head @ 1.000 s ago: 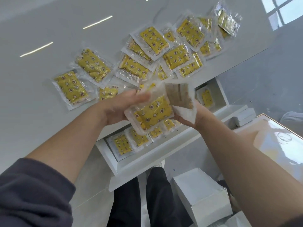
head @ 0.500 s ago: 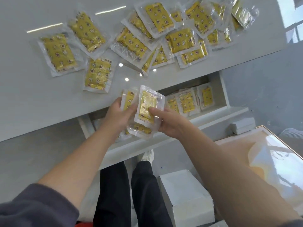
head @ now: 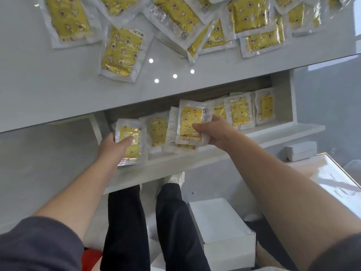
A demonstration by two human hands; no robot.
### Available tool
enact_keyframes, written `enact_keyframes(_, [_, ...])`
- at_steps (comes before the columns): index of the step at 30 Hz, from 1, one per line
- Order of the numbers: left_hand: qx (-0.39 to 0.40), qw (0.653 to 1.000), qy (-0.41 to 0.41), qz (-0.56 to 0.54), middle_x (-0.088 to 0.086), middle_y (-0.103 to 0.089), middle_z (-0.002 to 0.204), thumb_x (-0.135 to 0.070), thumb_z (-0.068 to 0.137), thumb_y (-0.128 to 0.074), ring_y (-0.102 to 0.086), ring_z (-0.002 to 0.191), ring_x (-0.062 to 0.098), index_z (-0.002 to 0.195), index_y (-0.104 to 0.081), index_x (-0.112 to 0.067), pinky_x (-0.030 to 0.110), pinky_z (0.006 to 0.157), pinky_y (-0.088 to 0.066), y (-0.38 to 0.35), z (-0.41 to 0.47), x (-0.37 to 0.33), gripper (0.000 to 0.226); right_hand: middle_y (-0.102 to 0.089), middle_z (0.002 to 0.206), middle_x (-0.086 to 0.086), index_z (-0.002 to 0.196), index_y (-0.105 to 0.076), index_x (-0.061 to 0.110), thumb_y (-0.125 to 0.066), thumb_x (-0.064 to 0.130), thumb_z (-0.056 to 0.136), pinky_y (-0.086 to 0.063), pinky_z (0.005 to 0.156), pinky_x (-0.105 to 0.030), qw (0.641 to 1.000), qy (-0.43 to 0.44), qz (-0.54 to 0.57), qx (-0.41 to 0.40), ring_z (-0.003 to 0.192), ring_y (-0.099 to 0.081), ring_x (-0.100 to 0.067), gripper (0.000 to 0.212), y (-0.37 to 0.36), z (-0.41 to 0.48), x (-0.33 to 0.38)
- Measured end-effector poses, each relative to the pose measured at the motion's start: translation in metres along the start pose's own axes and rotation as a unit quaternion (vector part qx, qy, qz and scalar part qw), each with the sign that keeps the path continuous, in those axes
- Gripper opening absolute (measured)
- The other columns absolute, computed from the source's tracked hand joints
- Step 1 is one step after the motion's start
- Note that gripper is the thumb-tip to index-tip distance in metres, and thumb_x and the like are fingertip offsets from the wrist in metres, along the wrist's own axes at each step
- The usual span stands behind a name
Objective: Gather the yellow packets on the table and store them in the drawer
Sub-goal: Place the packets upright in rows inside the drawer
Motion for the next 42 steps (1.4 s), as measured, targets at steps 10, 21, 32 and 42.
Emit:
enact_keyframes(10, [-0.004,0.998,-0.033,0.058,0.007,-0.028,0.156,-0.036,0.094,-0.057,-0.04,0.135,0.032,0.152,-0.018,-0.015,0.046,0.108,-0.038,-0.056,0.019,-0.012,0.072,-0.063,0.11,-0.01,0.141,-0.037,0.007,-0.072,0.004,0.081,-0.053,0.094,-0.045,0.999,0.032,0.014,0.007,0.102,-0.064,-0.026,0.07,0.013,0.024,0.016])
enact_keyframes(21, [-0.076,0.987,-0.062,0.13,0.005,-0.043,0.059,-0.033,0.098,-0.05,-0.044,0.057,0.024,0.06,-0.042,-0.009,0.028,0.051,-0.027,-0.053,0.019,-0.004,0.046,-0.058,0.125,-0.013,0.145,-0.035,0.012,-0.078,0.014,0.079,-0.051,0.094,-0.045,0.997,0.027,-0.073,0.024,0.103,-0.061,-0.028,0.078,0.012,0.031,0.006])
enact_keyframes(32, [-0.136,0.871,-0.128,0.455,0.029,-0.057,0.113,0.002,0.092,-0.047,-0.06,0.097,0.045,0.131,-0.036,0.0,0.041,0.064,-0.041,0.007,0.007,-0.025,0.041,-0.046,0.143,-0.009,0.151,-0.024,0.014,-0.075,0.019,0.083,-0.049,0.098,-0.044,0.987,0.033,-0.154,0.04,0.119,-0.054,-0.03,0.085,-0.033,0.02,0.005])
enact_keyframes(42, [-0.058,0.704,-0.26,0.658,0.013,-0.046,0.133,-0.003,0.081,-0.053,-0.047,0.122,0.033,0.141,-0.039,-0.017,0.049,0.114,-0.017,-0.014,0.035,-0.035,0.063,-0.048,0.143,-0.008,0.147,-0.033,0.014,-0.076,0.02,0.082,-0.046,0.101,-0.047,0.987,0.051,-0.148,0.024,0.124,-0.052,-0.03,0.079,-0.078,0.037,0.004])
Point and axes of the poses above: each hand's wrist, its own z-axis towards the middle knuckle, its own y-axis out of the back of the hand, x = y × z, the point moved 4 cm from there along z, towards the middle knuckle
